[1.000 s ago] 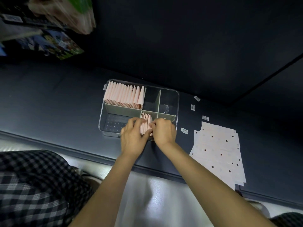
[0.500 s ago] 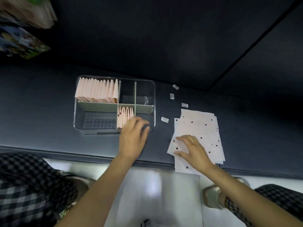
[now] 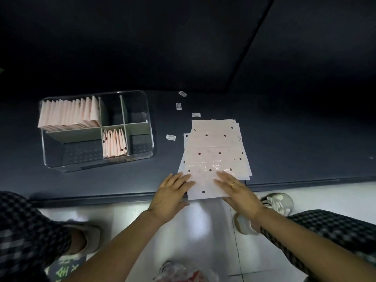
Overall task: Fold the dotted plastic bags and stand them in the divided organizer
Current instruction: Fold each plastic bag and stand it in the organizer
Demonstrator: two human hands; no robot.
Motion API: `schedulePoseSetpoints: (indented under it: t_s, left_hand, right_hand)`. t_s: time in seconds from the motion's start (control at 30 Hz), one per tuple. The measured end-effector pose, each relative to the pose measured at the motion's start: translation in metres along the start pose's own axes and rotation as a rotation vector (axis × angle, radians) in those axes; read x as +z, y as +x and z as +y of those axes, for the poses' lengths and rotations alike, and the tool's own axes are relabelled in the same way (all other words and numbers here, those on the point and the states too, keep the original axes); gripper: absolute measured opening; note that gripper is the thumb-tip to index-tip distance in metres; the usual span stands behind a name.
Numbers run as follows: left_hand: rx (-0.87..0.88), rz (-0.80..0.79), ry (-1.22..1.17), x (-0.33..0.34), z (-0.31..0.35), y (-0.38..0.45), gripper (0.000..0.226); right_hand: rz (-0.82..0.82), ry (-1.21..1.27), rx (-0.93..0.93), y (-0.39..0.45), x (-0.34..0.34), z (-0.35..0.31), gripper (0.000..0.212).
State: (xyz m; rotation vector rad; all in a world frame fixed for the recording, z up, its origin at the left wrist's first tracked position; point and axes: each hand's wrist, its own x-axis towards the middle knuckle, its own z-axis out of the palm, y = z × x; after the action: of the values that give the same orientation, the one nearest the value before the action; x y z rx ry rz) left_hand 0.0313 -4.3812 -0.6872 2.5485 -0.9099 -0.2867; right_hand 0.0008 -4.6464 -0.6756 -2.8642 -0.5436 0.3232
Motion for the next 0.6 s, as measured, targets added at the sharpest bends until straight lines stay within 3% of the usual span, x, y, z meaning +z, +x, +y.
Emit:
schedulePoseSetpoints:
  t_s: [0.07, 0.1, 0.17, 0.23, 0.3, 0.37, 0.47, 0.6]
  left_hand:
    - [0.038, 0.073, -0.007, -0.006, 0.001, 0.003, 0.050]
    - [0.045, 0.116, -0.011, -0.008, 0.001, 0.004, 0.045]
    - [0.006, 0.156, -0.065, -0.010, 0.002, 0.008, 0.029]
    - [-0.096, 0.136, -0.175, -0.014, 0.004, 0.014, 0.013]
    - [-0.242, 0.096, -0.341, -0.017, 0.005, 0.022, 0.016]
    - [-0.353, 0.094, -0.499, -0.022, 0.006, 0.027, 0.022]
    - [-0.426, 0.109, -0.638, -0.028, 0.002, 0.032, 0.028]
    - [-0.491, 0.155, -0.855, -0.034, 0.003, 0.044, 0.034]
  right_hand:
    - [-0.006, 0.092, -0.012, 0.003, -0.006, 0.003, 0.040]
    - [-0.028, 0.159, 0.008, 0.006, -0.010, 0.004, 0.038]
    - [-0.082, 0.254, 0.054, 0.014, -0.022, 0.005, 0.057]
    - [-0.187, 0.325, 0.071, 0.024, -0.039, 0.007, 0.043]
    - [-0.262, 0.434, 0.075, 0.037, -0.055, 0.013, 0.028]
    - [-0.268, 0.578, 0.138, 0.049, -0.070, 0.017, 0.026]
    - [-0.301, 0.715, 0.199, 0.066, -0.083, 0.022, 0.039]
    - [-0.307, 0.758, 0.265, 0.086, -0.093, 0.026, 0.021]
